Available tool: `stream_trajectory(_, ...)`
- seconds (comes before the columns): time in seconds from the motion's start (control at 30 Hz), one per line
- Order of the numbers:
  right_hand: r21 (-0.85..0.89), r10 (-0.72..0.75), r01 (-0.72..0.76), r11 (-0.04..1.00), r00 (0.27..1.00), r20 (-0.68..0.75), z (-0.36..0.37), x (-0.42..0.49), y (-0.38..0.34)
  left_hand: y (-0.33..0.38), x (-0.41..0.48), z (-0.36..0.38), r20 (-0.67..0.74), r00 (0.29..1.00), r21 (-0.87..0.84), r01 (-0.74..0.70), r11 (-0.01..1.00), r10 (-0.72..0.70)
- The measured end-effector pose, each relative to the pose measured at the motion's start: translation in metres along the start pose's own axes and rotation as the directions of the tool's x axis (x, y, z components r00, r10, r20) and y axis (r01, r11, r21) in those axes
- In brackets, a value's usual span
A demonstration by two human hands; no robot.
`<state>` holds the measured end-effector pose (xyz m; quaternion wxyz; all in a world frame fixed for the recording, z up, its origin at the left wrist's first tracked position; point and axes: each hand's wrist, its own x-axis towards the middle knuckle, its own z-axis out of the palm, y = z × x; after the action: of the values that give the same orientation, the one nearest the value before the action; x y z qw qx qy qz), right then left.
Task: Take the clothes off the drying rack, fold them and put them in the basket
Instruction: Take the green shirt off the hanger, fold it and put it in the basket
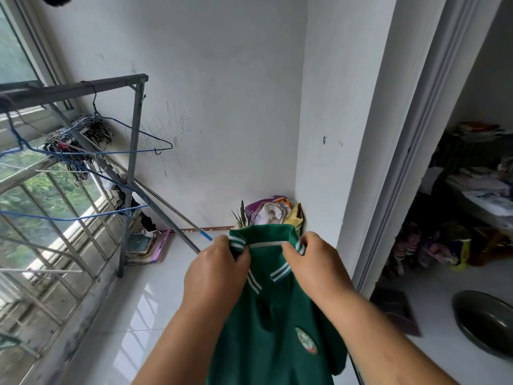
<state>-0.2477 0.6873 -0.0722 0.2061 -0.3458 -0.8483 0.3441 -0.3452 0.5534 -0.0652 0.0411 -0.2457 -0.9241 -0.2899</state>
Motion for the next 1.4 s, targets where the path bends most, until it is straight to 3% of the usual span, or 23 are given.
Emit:
stream_trajectory(0.37, 0.394, 0.007, -0.019, 0.919, 0.999, 0.034, 0.012, -0.013, -0.032, 0.013, -0.008, 0.009, 0.008, 0.999, -0.346, 0.049, 0.937, -0.049)
stream_trajectory(0.77, 0.399, -0.071, 0.001, 0.917, 0.984, 0.161, 0.018, -0.016, -0.029, 0.003, -0.007, 0.007, 0.050, 0.999, -0.421, 0.013, 0.907, 0.009)
stream_trajectory(0.9, 0.491, -0.124, -0.044, 0.870, 0.944, 0.305, 0.013, -0.014, -0.028, 0.001, -0.007, 0.005, 0.238, 0.970, -0.682, 0.126, 0.721, 0.055)
stream_trajectory(1.0, 0.600, -0.192, -0.078, 0.796, 0.908, 0.373, 0.011, -0.012, -0.029, -0.002, 0.001, 0.002, 0.219, 0.974, -0.750, 0.131, 0.649, 0.057)
stream_trajectory(1.07, 0.587, -0.210, -0.033, 0.809, 0.916, 0.342, 0.007, -0.009, -0.028, -0.004, 0.006, -0.001, 0.183, 0.982, -0.774, 0.118, 0.622, 0.041)
stream_trajectory(1.2, 0.392, -0.186, 0.121, 0.912, 0.974, 0.131, -0.007, 0.006, -0.018, -0.005, 0.011, -0.011, 0.253, 0.952, -0.831, 0.121, 0.543, 0.174)
stream_trajectory(1.4, 0.528, -0.227, 0.004, 0.849, 0.906, 0.358, -0.019, 0.023, -0.010, -0.007, 0.012, -0.015, 0.327, 0.861, -0.850, 0.089, 0.518, 0.389)
